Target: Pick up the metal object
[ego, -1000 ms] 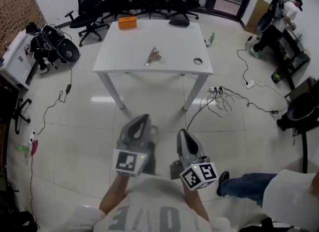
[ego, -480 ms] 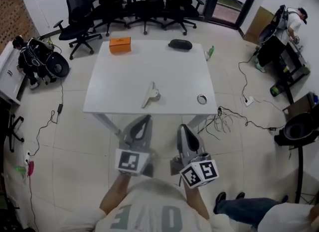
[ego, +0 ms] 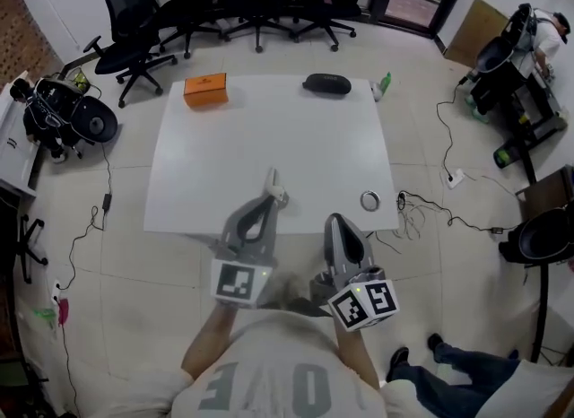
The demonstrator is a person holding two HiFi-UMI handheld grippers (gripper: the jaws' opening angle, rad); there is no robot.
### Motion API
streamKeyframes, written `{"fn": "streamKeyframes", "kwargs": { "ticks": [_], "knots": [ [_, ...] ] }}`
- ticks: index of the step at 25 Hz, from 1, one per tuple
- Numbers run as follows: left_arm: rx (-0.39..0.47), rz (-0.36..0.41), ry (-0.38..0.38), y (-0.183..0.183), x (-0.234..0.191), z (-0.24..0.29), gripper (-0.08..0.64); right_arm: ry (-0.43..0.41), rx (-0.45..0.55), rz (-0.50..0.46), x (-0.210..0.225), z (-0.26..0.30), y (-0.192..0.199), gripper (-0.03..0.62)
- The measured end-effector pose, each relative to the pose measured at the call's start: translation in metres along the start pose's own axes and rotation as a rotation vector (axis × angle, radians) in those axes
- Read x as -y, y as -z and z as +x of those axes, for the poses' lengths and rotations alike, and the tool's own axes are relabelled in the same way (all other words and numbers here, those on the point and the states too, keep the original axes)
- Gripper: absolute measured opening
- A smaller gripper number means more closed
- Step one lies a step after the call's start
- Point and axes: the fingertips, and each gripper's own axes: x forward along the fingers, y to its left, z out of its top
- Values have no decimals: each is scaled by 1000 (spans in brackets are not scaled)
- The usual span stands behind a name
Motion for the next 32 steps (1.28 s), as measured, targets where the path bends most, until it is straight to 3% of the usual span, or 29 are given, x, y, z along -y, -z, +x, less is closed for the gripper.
{"fn": "streamKeyframes", "kwargs": {
  "ticks": [4,7,8,11,15,19,25,32],
  "knots": [
    [-28,-4,-36,11,-8,12,2,-35,-27,1,6,19,-2,11],
    [-91,54,-41,43,-14,24,2,-59,-33,5,7,33,-3,11],
    [-123,79,-30,60,-14,28,2,-64,-36,9,7,36,-2,11],
    [-241,144,14,115,-10,39,108,-74,-49,14,9,42,-1,11],
    [-385,218,55,177,-3,49,147,-66,-49,27,18,45,-5,11],
    [-503,243,50,219,-8,56,149,-45,-40,27,27,45,-8,11],
    [-607,290,-6,240,-23,68,140,-15,-33,24,37,46,-11,11],
    [-599,263,-24,243,-25,77,121,-2,-40,15,41,50,-13,11]
  ]
}}
